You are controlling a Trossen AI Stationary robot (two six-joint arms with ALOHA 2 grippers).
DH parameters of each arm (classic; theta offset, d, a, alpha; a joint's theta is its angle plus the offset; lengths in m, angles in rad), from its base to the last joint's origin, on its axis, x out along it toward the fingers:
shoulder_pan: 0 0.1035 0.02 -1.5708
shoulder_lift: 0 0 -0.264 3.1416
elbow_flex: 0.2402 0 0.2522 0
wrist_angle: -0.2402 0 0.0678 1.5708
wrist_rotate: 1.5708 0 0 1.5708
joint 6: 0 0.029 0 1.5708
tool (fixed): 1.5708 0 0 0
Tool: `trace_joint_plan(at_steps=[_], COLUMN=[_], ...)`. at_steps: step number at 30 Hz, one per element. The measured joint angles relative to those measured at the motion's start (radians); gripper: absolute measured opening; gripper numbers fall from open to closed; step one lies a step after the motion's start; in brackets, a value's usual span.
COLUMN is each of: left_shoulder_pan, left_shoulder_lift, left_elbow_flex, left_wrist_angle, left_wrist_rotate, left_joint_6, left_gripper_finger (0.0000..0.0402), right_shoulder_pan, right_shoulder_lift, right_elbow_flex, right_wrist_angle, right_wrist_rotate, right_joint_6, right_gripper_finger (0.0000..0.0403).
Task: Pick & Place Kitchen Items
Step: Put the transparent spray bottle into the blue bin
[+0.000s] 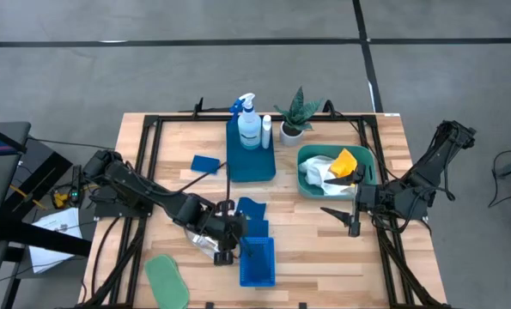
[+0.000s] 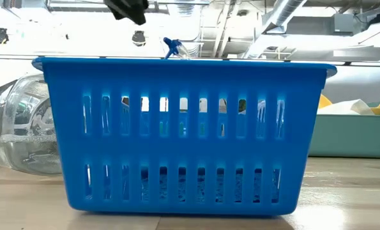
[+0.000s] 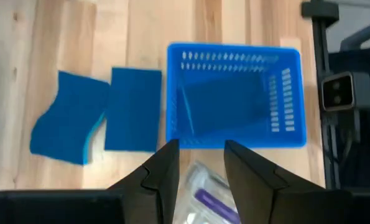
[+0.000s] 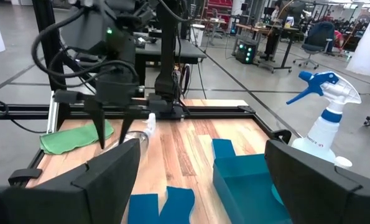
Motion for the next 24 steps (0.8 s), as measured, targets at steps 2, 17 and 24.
trace_joint_plan(at_steps=[2,17,24], left_shoulder_pan=[-0.015,-0.186,-0.267], left_shoulder_lift=[0.000,0.001,0.001], left_elbow_flex=[0.000,0.000,-0.001], left_wrist_angle=[-0.028,-0.450,-0.394], left_wrist_rotate=[0.001,-0.051,-0.014], left_joint_6=[-0.022,-0.493,-0.526], left_gripper_finger=[0.0123,0.0123,0.0119], right_shoulder_pan=[0.000,0.000,0.000], right_shoulder_lift=[0.000,0.000,0.000], right_elbow_flex=[0.000,0.000,0.000], right_wrist_angle=[0.000,-0.003,-0.003], right_wrist_rotate=[0.000,0.000,0.000], right_joint_6=[0.000,0.019,0.019], right_gripper_finger=[0.0336,0.0336,0.0336])
